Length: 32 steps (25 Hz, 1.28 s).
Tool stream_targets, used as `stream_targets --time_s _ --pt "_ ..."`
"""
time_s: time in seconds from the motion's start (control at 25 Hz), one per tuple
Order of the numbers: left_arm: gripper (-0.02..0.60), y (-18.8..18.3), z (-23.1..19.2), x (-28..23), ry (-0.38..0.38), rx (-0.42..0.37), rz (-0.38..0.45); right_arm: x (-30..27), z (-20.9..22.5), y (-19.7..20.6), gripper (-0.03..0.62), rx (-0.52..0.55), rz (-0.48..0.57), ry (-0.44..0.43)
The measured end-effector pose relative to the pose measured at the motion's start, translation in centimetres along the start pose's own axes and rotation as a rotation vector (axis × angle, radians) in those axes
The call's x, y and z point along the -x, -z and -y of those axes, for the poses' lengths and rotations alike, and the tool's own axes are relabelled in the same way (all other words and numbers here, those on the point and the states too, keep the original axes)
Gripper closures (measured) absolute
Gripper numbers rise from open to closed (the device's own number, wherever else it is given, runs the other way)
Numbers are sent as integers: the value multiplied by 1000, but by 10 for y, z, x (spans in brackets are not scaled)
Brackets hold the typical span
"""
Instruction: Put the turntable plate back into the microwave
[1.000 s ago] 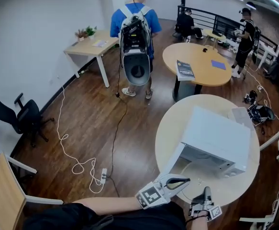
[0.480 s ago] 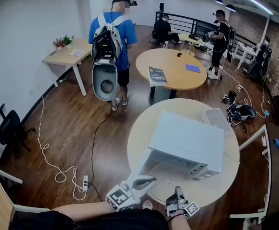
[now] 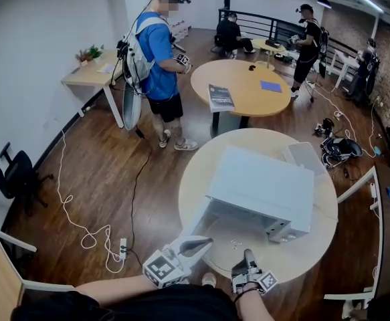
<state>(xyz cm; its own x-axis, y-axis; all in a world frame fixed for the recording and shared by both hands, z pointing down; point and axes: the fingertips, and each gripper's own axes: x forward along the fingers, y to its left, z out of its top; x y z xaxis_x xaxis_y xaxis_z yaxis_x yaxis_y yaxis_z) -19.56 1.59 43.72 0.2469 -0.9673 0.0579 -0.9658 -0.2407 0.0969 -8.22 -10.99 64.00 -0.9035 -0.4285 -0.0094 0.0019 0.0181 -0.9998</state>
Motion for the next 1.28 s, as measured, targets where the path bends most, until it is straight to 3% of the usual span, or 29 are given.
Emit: stream_targets --time_s 1.28 --pt "580 -15 -36 -11 -99 -22 -29 -61 7 -32 565 -31 6 -24"
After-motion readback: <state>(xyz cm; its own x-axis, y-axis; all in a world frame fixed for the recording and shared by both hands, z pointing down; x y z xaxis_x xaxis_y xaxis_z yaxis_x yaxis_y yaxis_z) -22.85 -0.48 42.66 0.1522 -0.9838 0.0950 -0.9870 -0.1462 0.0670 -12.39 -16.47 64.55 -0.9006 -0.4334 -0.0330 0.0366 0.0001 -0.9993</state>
